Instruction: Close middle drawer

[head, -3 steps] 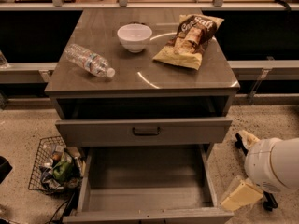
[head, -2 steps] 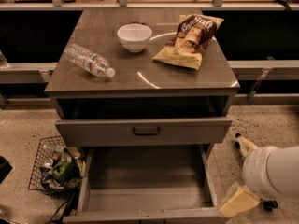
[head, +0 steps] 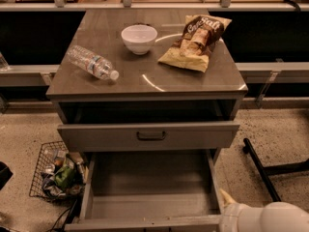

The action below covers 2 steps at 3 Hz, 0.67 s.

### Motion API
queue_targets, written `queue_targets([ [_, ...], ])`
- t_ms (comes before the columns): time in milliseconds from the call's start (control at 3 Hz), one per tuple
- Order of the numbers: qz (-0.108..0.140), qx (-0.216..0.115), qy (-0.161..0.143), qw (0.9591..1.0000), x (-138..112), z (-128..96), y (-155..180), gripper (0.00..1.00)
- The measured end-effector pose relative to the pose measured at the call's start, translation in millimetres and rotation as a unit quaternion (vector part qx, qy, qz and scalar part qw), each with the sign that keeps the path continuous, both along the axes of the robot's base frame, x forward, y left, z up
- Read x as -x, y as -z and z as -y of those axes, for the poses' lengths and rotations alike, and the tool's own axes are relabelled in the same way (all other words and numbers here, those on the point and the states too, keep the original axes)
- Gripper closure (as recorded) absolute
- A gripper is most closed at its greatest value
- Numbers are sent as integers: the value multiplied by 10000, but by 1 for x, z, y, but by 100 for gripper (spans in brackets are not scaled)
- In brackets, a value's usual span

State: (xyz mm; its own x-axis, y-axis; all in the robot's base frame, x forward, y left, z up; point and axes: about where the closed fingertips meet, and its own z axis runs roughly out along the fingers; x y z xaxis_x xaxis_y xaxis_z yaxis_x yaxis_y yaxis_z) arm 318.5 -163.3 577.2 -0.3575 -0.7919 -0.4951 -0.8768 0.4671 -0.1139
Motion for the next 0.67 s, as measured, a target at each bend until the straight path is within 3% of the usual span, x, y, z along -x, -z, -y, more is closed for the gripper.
queue_targets([
  [333,8,-102,-193,9998,1,-20,33,25],
  [667,-86,-188,-544,9983,8,-47,67,57],
])
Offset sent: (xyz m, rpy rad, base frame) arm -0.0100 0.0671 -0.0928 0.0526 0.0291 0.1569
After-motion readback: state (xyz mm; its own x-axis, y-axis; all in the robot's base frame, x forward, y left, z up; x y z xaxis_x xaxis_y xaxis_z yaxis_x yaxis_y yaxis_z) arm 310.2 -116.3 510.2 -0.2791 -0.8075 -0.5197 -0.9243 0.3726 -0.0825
